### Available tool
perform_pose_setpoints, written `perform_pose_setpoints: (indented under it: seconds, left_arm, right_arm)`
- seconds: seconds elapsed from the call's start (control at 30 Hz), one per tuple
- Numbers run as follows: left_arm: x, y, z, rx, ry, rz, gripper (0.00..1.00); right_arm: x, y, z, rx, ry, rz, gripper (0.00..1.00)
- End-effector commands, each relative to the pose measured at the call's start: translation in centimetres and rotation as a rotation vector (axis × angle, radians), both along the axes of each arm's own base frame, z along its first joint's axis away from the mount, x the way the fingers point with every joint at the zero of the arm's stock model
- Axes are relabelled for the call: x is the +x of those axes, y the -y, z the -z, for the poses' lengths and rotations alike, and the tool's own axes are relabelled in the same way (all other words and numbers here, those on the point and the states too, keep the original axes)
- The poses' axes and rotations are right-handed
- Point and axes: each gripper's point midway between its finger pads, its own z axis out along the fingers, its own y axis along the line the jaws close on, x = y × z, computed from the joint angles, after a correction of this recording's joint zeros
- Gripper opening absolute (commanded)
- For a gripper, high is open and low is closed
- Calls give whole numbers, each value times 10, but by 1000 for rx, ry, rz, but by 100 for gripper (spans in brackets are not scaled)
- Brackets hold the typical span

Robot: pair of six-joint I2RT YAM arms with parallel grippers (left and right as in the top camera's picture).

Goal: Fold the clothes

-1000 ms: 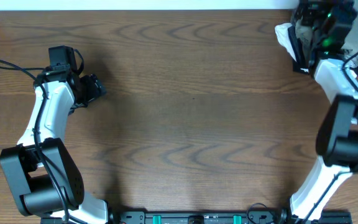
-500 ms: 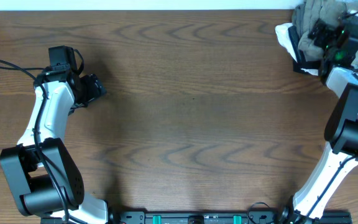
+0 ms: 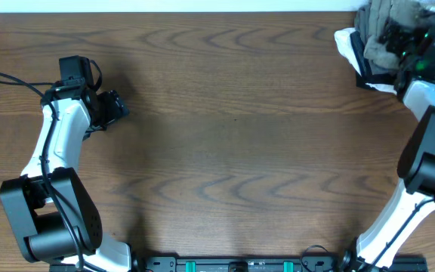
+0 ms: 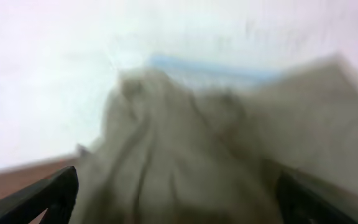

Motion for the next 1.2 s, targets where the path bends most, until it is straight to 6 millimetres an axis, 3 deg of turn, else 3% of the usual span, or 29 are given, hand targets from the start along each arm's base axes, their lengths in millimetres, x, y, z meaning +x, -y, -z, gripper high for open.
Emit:
perform_pose_setpoints:
  seconds: [0.0, 0.1, 0.27, 0.4, 0.6, 0.67, 0.73, 0.87, 0.93, 1.03, 1.17]
  left_arm:
    - [0, 1, -2, 6, 4, 5, 89]
    - [0, 1, -2, 6, 5, 5, 89]
    - [0, 1, -2, 6, 4, 5, 89]
    - [0, 1, -2, 6, 5, 5, 89]
    - [0, 1, -2, 6, 4, 5, 89]
    - [0, 1, -2, 6, 5, 5, 90]
    - [0, 1, -2, 6, 5, 5, 90]
    - [0, 1, -2, 6, 4, 5, 90]
    - [0, 1, -2, 6, 4, 5, 90]
    - [0, 1, -2, 6, 5, 4, 91]
    - [1, 1, -3, 6, 5, 5, 90]
  right_arm:
    - [-10, 6, -75, -75, 136, 9, 99]
    - [-11, 13, -80, -88, 156, 45, 99]
    - [-11, 33, -54, -92, 117, 155, 99]
    - [-7, 50, -10, -89, 77, 215, 99]
    - [-3, 60, 83, -31, -2, 231, 99]
    - [-4, 59, 102, -5, -24, 234, 99]
    - [-4, 57, 107, -2, -33, 229, 99]
    - [0, 54, 83, -13, 18, 213, 99]
    - [3, 49, 56, -19, 57, 188, 99]
    - [4, 32, -2, -24, 130, 92, 99]
    - [-8, -8, -101, 20, 255, -76, 99]
